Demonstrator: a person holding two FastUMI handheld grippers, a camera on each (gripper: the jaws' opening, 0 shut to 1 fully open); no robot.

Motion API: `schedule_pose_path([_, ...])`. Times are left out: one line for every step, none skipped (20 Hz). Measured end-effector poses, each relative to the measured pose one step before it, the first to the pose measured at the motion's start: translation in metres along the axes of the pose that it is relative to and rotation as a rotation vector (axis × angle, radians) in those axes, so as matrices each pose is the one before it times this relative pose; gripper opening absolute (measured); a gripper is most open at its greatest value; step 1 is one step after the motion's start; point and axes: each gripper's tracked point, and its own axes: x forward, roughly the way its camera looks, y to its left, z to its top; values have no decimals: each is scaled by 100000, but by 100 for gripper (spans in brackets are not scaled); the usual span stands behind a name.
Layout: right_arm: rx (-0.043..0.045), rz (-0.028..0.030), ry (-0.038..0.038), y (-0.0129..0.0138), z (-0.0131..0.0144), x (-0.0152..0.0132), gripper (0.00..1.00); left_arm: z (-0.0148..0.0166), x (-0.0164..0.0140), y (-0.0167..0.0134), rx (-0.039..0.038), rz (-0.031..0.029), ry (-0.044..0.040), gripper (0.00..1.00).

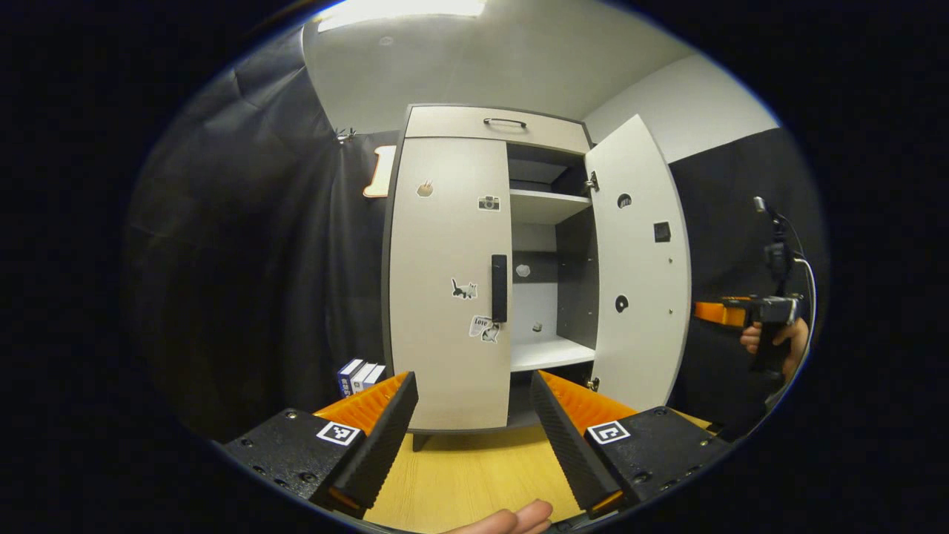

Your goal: Open the right door of the double-door shoe cabinet with the right hand, and open the left door with the left hand.

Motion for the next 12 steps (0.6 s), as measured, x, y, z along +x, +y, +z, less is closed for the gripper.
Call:
schedule_pose_path([1436,423,62,337,-215,-1034,98,266,1224,118,-1127,798,190,96])
schedule_pose_path([2055,1153,-94,489,-153,-1086,100,165,1142,-162,-836,-415,415,95])
schedule_pose_path([1752,733,-359,318,-146,-1081,100,151,1354,-65,-1226,-276,383,96])
schedule_pose_path([1221,895,-744,424,-45,-1004,100,433,1385,-178,-780,-730,-250,97])
schedule_pose_path([842,283,-657,338,-35,-1179,100,397,1505,-132,28,-665,-596,97])
schedule_pose_path([-22,493,-460,360,-198,-965,100,315,1520,235,-42,1058,-250,97])
schedule_pose_path([-516,1388,-88,654,-328,-1122,100,83,1456,121,428,723,383,96])
schedule_pose_path([-160,1392,-601,655,-125,-951,100,121,1566,-49,287,268,327,97])
schedule_pose_path([-229,1703,-801,682,-52,-785,100,208,1536,-17,800,319,-67,96])
schedule_pose_path([-1002,1191,-323,574,-179,-816,100,143,1532,-115,882,33,-176,96])
schedule_pose_path([-1127,936,-404,416,-235,-834,100,134,1484,7,969,730,-614,96])
schedule_pose_path([-840,1161,-837,631,11,-603,100,-104,1439,-57,1045,664,-34,96])
